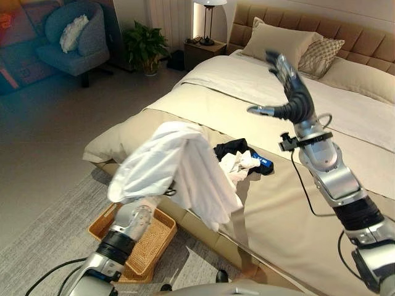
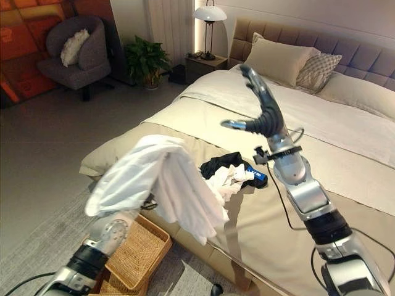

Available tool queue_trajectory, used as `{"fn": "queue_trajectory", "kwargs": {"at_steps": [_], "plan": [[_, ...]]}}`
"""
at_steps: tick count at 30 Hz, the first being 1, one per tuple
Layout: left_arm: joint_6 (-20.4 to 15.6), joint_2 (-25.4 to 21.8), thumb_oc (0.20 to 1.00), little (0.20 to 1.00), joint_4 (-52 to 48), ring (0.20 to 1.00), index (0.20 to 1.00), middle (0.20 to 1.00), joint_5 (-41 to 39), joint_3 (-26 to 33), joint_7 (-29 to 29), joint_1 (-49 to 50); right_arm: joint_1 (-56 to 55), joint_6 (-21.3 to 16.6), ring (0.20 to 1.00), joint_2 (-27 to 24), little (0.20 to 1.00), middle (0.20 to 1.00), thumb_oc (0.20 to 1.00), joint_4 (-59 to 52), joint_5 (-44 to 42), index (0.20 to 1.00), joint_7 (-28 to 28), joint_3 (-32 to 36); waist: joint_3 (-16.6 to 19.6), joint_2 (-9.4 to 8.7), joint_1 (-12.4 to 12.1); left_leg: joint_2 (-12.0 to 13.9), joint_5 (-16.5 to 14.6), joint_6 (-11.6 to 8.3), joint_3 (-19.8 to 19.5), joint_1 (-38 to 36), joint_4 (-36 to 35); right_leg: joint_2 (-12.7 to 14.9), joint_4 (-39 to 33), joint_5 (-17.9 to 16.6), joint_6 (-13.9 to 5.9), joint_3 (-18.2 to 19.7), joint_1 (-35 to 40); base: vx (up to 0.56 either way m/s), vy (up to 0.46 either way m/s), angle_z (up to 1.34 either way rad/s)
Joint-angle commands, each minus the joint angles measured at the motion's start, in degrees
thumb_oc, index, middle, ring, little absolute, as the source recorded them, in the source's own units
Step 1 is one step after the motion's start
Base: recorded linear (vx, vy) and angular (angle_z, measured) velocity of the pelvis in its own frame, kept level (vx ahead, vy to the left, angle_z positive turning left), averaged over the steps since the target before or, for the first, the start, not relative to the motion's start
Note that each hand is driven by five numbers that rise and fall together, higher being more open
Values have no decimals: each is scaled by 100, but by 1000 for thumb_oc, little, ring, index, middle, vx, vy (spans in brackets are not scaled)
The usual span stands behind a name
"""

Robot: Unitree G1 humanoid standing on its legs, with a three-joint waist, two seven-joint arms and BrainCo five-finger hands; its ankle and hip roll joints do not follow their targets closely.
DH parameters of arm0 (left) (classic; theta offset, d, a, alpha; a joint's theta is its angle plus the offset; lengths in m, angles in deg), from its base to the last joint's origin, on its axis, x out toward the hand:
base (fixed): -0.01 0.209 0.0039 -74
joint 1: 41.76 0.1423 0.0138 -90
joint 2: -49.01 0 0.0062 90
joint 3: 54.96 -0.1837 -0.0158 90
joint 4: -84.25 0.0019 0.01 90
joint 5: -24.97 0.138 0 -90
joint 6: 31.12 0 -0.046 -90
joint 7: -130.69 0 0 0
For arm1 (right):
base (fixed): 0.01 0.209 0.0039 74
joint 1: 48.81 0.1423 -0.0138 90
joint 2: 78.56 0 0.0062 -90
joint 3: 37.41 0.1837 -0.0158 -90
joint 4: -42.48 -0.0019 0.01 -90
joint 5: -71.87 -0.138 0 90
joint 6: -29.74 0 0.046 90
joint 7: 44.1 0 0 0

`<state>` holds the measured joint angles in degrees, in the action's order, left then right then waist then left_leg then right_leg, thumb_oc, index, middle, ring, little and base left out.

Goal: Pick up clothes into the bucket

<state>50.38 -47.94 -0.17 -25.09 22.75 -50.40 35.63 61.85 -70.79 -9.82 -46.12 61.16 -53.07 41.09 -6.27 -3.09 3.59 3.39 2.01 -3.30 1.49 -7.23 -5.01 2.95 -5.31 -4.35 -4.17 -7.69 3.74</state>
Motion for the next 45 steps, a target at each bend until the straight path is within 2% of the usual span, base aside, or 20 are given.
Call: {"fn": "queue_trajectory", "kwargs": {"at_steps": [1, 5, 6, 7, 11, 14, 17, 22, 26, 33, 37, 41, 42, 44, 45], "plan": [[-751, -516, 200, 200, -434, 200, 200, 200, 927, 719, 216, -245, -269, -34, 1000, 225, 1000, 1000, 1000, 273, -30, 1000, 151, 458, 44, -162, -134, -276, -420, 134, -224, 89, 363, 377, 460, 463, -303, -308, 272, -34, 19, 5], [-960, -924, 200, 200, -193, 200, 200, 200, 1743, 1450, 559, -118, -1012, 13, 1000, 555, 1000, 1000, 1000, 1140, 48, 1000, 347, 626, -113, -134, -188, -319, -399, 127, -282, 221, 420, 395, 484, 448, -304, -362, 183, -54, 13, 6], [-963, -928, 200, 200, -192, 200, 200, 200, 1748, 1451, 563, -116, -1004, 4, 1000, 561, 1000, 1000, 1000, 1153, 49, 1000, 345, 619, -111, -139, -182, -319, -402, 127, -284, 224, 425, 396, 486, 450, -304, -364, 182, -86, 17, 13], [-1058, -1090, 200, 200, -62, 200, 200, 200, 2011, 1820, 763, -56, -1290, 60, 1000, 713, 1000, 1000, 1000, 1704, 254, 1000, 364, 659, -225, -118, -211, -341, -381, 126, -311, 332, 460, 412, 498, 431, -306, -374, 104, -64, 11, 13], [-1156, -1209, 200, 200, 148, 200, 200, 200, 2144, 2168, 916, 20, -1487, 88, 1000, 937, 1000, 1000, 1000, 2289, 455, 1000, 347, 663, -388, -110, -229, -375, -351, 121, -334, 573, 564, 424, 542, 397, -308, -401, -79, -108, 18, 9], [-1276, -1491, 200, 200, 367, 200, 200, 200, 2465, 2491, 1223, 91, -1770, 121, 1000, 1249, 1000, 1000, 1000, 3348, 751, 1000, 216, 630, -624, -92, -226, -419, -319, 118, -376, 873, 723, 450, 594, 318, -313, -401, -329, -105, 30, 2], [-1327, -1516, 200, 200, 526, 200, 200, 200, 2377, 2640, 1340, 81, -1778, 174, 1000, 1407, 1000, 1000, 1000, 4060, 971, 1000, 140, 473, -777, -104, -234, -438, -294, 116, -376, 1117, 829, 459, 627, 249, -321, -370, -543, -86, 29, 6], [-1299, -1677, 200, 200, 991, 200, 200, 200, 2380, 2397, 1474, -196, -1686, 237, 1000, 1535, 1000, 1000, 1000, 5043, 1152, 1000, 25, 252, -1029, -148, -196, -438, -266, 108, -374, 1454, 1000, 471, 670, 151, -332, -307, -847, -60, 28, 0], [-1282, -1778, 200, 200, 1332, 200, 200, 200, 2511, 2212, 1630, -449, -1676, 230, 1000, 1592, 1000, 1000, 1000, 5180, 1236, 1000, 24, 103, -1185, -203, -157, -419, -279, 92, -346, 1652, 1146, 489, 688, 97, -345, -250, -1006, -36, 38, -2], [-1211, -1949, 200, 200, 2091, 200, 200, 200, 2699, 1663, 1926, -1210, -1490, 158, 1000, 1632, 1000, 1000, 1000, 5052, 1252, 1000, -17, -313, -1511, -431, -38, -332, -321, 74, -255, 2123, 1431, 460, 668, -64, -364, -16, -1425, -44, 20, -9], [-1136, -2054, 200, 200, 2620, 200, 200, 200, 2772, 1277, 2074, -1752, -1310, 65, 1000, 1676, 1000, 1000, 1000, 4772, 1138, 1000, -62, -541, -1741, -666, 47, -222, -330, 72, -185, 2512, 1610, 408, 630, -179, -388, 117, -1777, -50, 3, -13], [-1042, -2069, 200, 200, 2934, 200, 200, 200, 2930, 1047, 2162, -2044, -1252, 10, 1000, 1704, 1000, 1000, 1000, 4647, 1074, 1000, -127, -608, -1889, -799, 105, -203, -323, 76, -193, 2751, 1724, 392, 632, -219, -400, 134, -1965, -39, -4, -8], [-993, -2112, 200, 200, 3113, 200, 200, 200, 2986, 896, 2209, -2233, -1209, -31, 1000, 1684, 1000, 1000, 1000, 4510, 1012, 1000, -184, -644, -2029, -903, 150, -181, -318, 80, -211, 2932, 1818, 381, 646, -239, -406, 131, -2093, -69, -26, -7], [-961, -2137, 200, 200, 3249, 200, 200, 200, 3036, 788, 2232, -2382, -1172, -56, 1000, 1673, 1000, 1000, 1000, 4484, 986, 1000, -208, -665, -2078, -941, 172, -173, -333, 76, -232, 3074, 1912, 371, 667, -248, -404, 114, -2204, -62, -20, 1], [-921, -2174, 200, 200, 3445, 200, 200, 200, 3094, 642, 2260, -2632, -1124, -101, 1000, 1647, 1000, 1000, 1000, 4383, 908, 1000, -268, -692, -2214, -1048, 226, -167, -342, 72, -245, 3311, 2057, 366, 688, -287, -403, 115, -2367, -42, -13, 6]]}}
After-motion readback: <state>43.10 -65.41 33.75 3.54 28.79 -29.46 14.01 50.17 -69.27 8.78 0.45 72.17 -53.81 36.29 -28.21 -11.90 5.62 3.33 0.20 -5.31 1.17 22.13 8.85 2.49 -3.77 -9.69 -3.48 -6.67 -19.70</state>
